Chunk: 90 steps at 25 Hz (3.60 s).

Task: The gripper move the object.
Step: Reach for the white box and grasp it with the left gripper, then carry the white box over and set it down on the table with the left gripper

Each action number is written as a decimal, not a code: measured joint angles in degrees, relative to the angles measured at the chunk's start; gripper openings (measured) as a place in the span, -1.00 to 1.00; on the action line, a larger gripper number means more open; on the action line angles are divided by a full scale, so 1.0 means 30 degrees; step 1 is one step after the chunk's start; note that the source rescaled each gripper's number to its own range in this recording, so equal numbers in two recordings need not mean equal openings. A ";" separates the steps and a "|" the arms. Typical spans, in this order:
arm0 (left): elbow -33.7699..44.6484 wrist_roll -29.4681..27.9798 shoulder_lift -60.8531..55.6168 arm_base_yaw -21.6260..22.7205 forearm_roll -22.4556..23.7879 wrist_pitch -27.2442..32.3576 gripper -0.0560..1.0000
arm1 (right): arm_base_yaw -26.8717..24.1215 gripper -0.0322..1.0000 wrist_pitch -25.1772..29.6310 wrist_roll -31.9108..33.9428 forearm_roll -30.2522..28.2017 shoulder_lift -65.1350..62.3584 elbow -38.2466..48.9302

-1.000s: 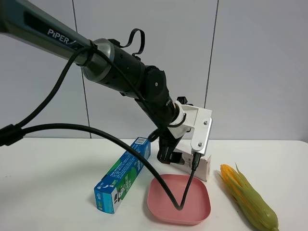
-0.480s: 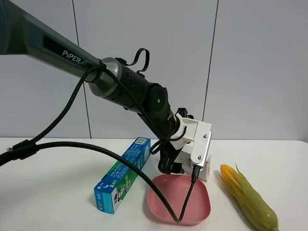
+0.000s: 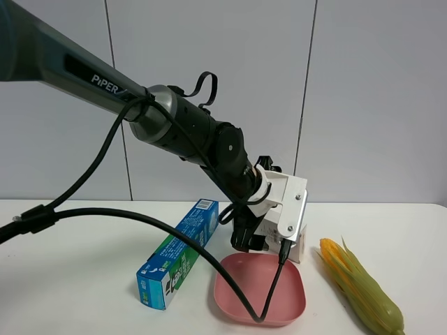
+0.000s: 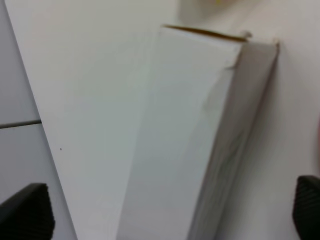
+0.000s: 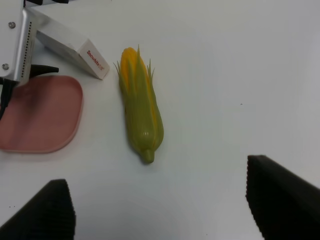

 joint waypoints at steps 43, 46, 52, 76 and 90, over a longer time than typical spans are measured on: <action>-0.0199 -0.8592 -0.5924 0.0230 0.1457 0.2528 -0.88 | 0.0000 1.00 0.0000 0.0000 0.0000 0.0000 0.0000; -0.0199 -1.2437 -0.6877 0.0743 0.2733 0.3608 -0.88 | 0.0000 1.00 0.0000 0.0000 0.0000 0.0000 0.0000; -0.0199 -2.0899 -0.8304 0.2354 0.5464 0.7770 -0.88 | 0.0000 1.00 0.0000 0.0000 0.0000 0.0000 0.0000; -0.0199 -2.7417 -0.8688 0.6817 0.2727 1.7526 -0.88 | 0.0000 1.00 0.0000 0.0000 0.0000 0.0000 0.0000; -0.0199 -2.7417 -0.7305 0.6817 0.2519 1.6245 -0.89 | 0.0000 1.00 0.0000 0.0000 0.0000 0.0000 0.0000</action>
